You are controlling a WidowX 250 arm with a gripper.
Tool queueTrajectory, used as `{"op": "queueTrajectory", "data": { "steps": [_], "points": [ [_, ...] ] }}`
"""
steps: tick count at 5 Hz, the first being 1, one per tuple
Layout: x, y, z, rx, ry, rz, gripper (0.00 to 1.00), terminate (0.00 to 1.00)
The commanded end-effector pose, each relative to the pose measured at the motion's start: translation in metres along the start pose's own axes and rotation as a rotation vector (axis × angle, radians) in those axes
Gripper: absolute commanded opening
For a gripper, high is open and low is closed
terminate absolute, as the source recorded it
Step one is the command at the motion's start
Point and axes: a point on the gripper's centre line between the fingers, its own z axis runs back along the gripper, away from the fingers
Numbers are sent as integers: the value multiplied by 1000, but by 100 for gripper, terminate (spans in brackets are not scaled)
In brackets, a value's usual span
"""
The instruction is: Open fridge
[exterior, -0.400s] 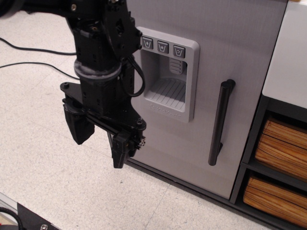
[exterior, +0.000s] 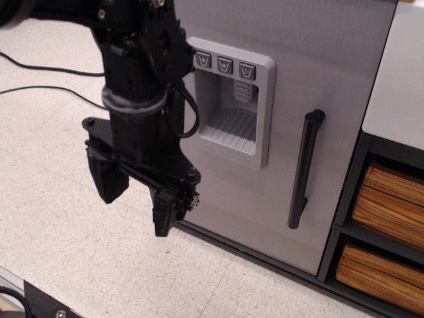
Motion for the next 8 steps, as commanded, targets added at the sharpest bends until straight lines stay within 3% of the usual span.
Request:
{"op": "queueTrajectory", "data": {
  "steps": [1,2,4,7,8],
  "points": [
    [75,-40,-15,-14,-58,89,100,0],
    [112,-61,-12,-50,-134,105,100,0],
    [158,-81,-2,-103,-315,128,100,0],
    [193,-79,9,-94,-416,172,100,0],
    [201,-75,7,-63,-434,174,100,0]
  ]
}}
